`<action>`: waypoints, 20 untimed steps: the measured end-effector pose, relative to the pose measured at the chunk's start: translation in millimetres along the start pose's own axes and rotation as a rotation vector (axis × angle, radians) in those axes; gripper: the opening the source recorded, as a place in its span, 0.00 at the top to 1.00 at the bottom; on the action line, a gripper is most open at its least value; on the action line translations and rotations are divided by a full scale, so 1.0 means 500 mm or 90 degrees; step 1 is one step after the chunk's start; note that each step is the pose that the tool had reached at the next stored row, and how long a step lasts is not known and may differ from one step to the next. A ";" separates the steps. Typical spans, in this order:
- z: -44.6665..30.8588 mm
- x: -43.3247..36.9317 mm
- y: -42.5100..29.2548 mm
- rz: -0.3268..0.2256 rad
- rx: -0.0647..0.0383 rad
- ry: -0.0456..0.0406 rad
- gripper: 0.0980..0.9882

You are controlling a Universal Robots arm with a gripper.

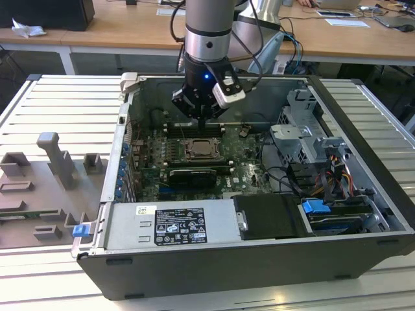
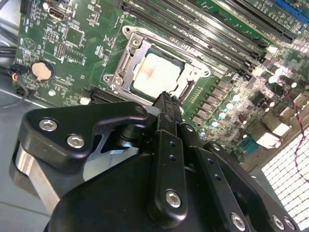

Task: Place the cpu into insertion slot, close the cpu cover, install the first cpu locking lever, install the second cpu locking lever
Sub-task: 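Install the first cpu locking lever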

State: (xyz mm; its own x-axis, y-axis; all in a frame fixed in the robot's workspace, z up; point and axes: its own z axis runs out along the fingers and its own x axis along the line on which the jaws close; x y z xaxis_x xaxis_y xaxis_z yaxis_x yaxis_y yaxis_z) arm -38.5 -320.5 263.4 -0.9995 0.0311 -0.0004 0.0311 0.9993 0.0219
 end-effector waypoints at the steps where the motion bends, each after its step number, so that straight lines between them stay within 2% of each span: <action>1: 0.000 0.000 0.000 -0.008 0.000 0.0002 0.99; 5: 0.000 0.000 0.000 -0.042 0.000 0.0008 0.99; 8: 0.000 0.005 0.000 -0.050 0.000 -0.0055 0.99; 10: 0.000 0.014 0.000 -0.050 0.000 -0.0116 0.99; 12: 0.000 0.030 -0.001 -0.050 0.000 -0.0157 0.99; 16: 0.000 0.057 -0.002 -0.050 0.000 -0.0172 0.99; 18: 0.001 0.082 -0.003 -0.050 0.000 -0.0194 0.99; 20: 0.002 0.091 -0.003 -0.050 0.000 -0.0203 0.99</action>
State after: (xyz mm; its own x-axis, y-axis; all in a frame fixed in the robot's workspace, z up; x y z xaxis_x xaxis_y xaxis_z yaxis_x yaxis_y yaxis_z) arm -84.1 -320.4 262.4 -0.9983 -0.0471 -0.0339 -0.0479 0.9986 0.0210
